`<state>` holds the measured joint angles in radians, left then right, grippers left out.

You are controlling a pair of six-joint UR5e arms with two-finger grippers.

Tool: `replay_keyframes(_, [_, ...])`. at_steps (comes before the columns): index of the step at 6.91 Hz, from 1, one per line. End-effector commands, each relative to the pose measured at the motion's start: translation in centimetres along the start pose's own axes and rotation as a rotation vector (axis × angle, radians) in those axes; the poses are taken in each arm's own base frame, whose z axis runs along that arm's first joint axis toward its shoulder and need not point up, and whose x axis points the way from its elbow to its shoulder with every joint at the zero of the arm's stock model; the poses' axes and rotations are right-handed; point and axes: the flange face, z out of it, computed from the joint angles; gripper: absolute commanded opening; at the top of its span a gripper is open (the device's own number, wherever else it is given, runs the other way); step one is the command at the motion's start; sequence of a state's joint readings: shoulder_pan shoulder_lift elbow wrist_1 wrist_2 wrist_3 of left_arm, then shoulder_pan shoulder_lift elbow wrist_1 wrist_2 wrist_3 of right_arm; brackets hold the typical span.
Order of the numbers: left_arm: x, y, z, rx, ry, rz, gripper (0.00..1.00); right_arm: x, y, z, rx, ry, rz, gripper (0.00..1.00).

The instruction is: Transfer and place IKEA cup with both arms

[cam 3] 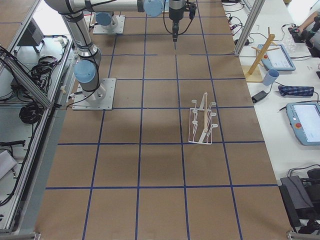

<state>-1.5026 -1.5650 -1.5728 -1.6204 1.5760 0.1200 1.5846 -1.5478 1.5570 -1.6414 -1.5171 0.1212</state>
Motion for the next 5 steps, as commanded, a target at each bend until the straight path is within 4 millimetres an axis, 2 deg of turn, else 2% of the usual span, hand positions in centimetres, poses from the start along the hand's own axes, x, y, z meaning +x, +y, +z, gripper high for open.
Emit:
replay_keyframes(1, [1.62, 0.93, 0.08, -0.007, -0.008, 0.023, 1.00, 0.00, 0.00, 0.00, 0.000, 0.000, 0.000, 1.00])
replay_keyframes(5, [1.42, 1.53, 0.05, -0.025, -0.046, 0.027, 1.00, 0.00, 0.00, 0.00, 0.000, 0.000, 0.000, 1.00])
